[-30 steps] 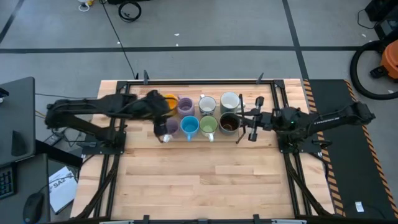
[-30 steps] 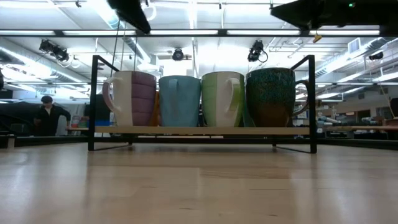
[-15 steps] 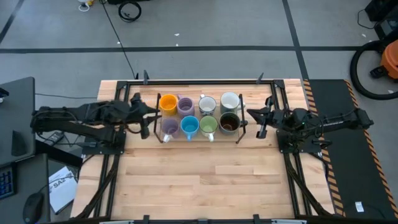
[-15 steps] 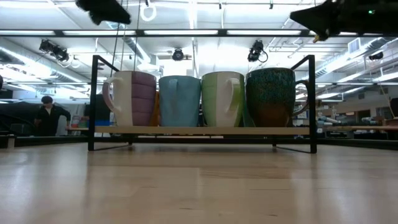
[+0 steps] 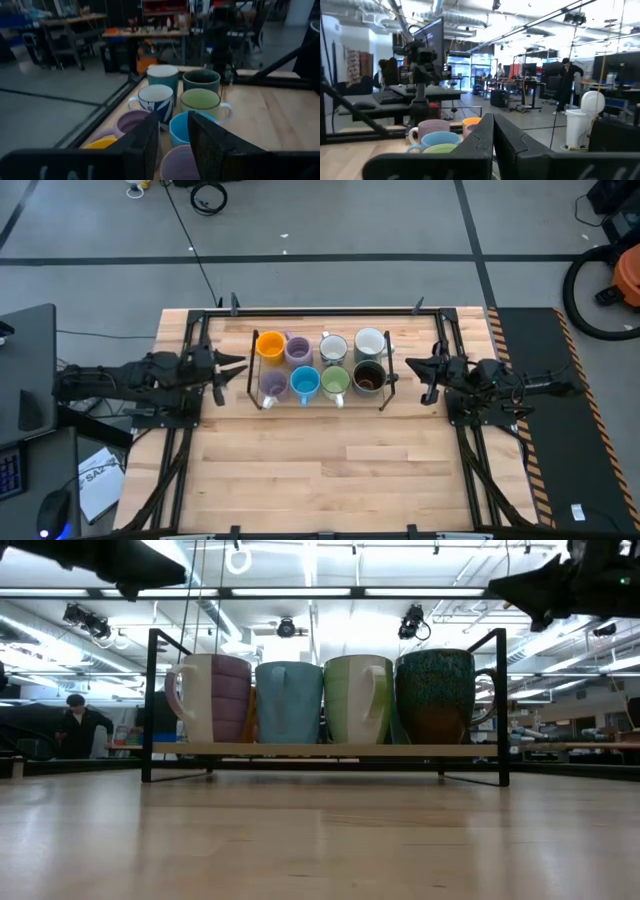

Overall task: Place coffee mugs
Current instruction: Return to Home Position

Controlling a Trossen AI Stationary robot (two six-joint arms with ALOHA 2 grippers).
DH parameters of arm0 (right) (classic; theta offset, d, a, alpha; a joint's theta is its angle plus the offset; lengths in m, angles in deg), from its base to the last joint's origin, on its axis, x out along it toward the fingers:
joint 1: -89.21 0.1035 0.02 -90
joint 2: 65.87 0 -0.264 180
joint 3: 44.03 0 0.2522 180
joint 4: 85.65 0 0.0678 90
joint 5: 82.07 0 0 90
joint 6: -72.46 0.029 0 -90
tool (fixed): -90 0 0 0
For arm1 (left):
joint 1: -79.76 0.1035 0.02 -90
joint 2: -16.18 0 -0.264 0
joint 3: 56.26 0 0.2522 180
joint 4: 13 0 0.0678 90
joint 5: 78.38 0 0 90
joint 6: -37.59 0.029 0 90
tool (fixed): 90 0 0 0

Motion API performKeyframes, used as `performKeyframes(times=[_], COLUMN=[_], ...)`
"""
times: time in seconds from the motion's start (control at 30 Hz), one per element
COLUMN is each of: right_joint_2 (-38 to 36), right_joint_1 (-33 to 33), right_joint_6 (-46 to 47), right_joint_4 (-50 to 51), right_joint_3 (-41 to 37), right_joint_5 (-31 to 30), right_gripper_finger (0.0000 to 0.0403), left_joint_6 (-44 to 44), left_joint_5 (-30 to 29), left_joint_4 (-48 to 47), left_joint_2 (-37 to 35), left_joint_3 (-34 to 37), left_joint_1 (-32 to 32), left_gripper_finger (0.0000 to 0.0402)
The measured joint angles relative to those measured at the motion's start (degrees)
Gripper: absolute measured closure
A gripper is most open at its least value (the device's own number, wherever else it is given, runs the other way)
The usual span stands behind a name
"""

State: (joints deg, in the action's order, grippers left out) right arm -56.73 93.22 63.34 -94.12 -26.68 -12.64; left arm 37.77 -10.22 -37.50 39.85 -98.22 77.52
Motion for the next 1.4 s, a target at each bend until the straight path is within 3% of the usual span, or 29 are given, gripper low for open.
performKeyframes(times=[0.43, 0.6, 0.83, 1.07, 1.4], right_joint_2=[-9.1, -9.1, -9.0, -9.0, -9.0], right_joint_1=[0.0, 0.0, 0.0, 0.0, 0.0], right_joint_6=[-0.2, 1.4, 4.3, 4.5, 4.5], right_joint_4=[2.8, 2.7, 2.6, 2.6, 2.6], right_joint_3=[-3.3, -3.3, -3.3, -3.3, -3.3], right_joint_5=[-5.9, -12.9, -15.0, -14.4, -14.3], right_gripper_finger=[0.0388, 0.0390, 0.0385, 0.0385, 0.0383], left_joint_6=[5.3, 3.8, 2.9, -4.0, -4.0], left_joint_5=[0.0, 0.0, 1.1, -0.2, -0.2], left_joint_4=[13.7, 14.1, 14.1, 13.9, 13.8], left_joint_2=[-17.7, -23.7, -23.4, -23.3, -23.3], left_joint_3=[18.6, 23.0, 25.0, 24.9, 24.9], left_joint_1=[0.0, 0.0, 0.0, 0.0, 0.0], left_gripper_finger=[0.0290, 0.0297, 0.0314, 0.0317, 0.0317])
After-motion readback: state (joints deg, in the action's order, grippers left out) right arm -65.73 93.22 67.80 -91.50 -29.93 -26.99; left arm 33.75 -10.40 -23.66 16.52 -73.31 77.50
